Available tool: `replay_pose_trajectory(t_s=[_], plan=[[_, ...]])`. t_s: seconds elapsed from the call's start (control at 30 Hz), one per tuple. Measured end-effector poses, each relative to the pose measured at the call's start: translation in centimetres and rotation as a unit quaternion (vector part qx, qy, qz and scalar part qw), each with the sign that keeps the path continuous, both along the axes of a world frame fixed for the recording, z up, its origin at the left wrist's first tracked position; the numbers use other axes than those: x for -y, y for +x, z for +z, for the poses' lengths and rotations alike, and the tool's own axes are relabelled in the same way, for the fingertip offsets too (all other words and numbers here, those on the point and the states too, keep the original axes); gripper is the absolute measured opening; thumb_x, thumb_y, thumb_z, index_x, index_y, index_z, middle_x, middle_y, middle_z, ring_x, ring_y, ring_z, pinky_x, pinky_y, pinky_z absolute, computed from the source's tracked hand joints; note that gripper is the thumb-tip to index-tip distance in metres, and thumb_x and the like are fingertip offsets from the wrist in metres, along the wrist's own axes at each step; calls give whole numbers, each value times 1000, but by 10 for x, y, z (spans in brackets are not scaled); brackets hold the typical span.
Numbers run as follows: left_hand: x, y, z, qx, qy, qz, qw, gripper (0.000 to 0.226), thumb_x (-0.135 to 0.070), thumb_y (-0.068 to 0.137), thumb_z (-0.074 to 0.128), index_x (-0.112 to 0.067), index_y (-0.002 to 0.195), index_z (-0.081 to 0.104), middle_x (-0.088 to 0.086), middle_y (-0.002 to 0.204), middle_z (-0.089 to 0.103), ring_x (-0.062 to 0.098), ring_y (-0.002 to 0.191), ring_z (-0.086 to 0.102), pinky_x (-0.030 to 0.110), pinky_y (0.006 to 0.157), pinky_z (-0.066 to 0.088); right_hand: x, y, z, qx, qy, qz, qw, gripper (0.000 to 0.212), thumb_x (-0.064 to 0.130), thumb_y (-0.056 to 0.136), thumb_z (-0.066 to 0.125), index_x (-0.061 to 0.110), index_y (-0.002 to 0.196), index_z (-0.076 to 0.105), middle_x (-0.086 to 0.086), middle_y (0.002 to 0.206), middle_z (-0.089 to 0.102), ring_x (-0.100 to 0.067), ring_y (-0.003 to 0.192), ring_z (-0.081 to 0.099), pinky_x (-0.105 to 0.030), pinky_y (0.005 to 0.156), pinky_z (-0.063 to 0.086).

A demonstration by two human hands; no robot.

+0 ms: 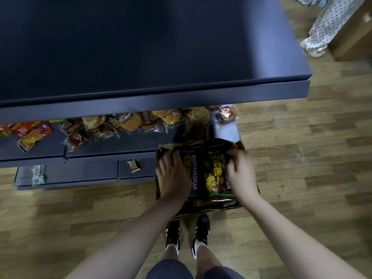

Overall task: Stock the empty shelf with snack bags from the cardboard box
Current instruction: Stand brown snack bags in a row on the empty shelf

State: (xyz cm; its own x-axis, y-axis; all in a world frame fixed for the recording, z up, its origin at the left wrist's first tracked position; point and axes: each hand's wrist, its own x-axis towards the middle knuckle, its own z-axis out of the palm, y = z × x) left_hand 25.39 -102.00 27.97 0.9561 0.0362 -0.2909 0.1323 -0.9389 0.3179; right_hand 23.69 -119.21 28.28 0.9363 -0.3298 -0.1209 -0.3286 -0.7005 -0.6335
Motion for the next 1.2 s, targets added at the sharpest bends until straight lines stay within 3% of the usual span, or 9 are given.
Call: replay_pose_trajectory(t_s=[0.17,0.33,0.43,0.5,0.63,0.8,0.93,1.1,1.2], plan=[[26,-3,-3,-39,-13,-126,991,53,-24,93,45,-16,142,27,6,146,27,28,133,25,39,107,26,-30,6,-11,-95,-134,167,972,40,20,87,54,9,125,52,-16,123,51,-36,111,49,-41,92,41],[26,-3,-12,-32,56,-184,981,52,-34,95,38,-12,141,29,12,147,26,32,136,22,48,109,21,-34,1,-23,-108,-223,194,949,55,36,80,50,12,129,52,-14,131,54,-36,122,50,-44,101,39],[27,3,-15,-63,126,-232,963,57,-36,94,39,-5,140,26,18,149,21,34,137,16,53,108,20,-28,2,-26,-145,-225,211,940,60,39,88,44,21,144,33,-10,149,33,-32,141,23,-45,114,20],[30,7,-14,-77,146,-239,957,62,-37,91,45,-3,139,25,20,148,20,36,136,16,55,107,21,-30,3,-28,-162,-240,221,931,61,38,91,44,22,147,24,-10,153,24,-32,144,13,-47,115,13],[30,3,-15,-79,154,-256,951,74,-38,85,53,-4,142,20,22,149,17,39,140,11,62,108,15,-41,4,-26,-156,-272,226,922,58,29,87,51,17,143,36,-17,147,37,-41,139,25,-55,108,23],[16,4,-22,-65,110,-254,959,65,-38,87,51,-15,142,23,9,152,16,36,142,2,58,107,20,-35,2,-28,-160,-277,241,916,78,49,82,53,25,149,22,-12,152,29,-39,142,19,-51,109,25],[14,5,-21,-80,84,-235,965,69,-36,85,58,-20,142,22,1,151,16,34,142,3,56,104,29,-44,7,-27,-205,-258,235,915,74,40,91,47,28,150,5,-11,157,11,-37,144,4,-49,111,19],[13,8,-22,-61,97,-244,963,69,-33,85,60,-20,142,22,2,149,19,35,139,11,50,104,32,-54,18,-26,-255,-248,201,913,72,37,92,49,32,148,5,-8,158,4,-40,144,-5,-54,108,20],[14,11,-20,-50,98,-237,965,69,-29,84,62,-20,141,23,2,147,23,35,137,14,48,103,33,-56,25,-23,-243,-262,200,912,66,33,92,49,30,147,13,-10,156,13,-44,142,2,-54,105,25]])
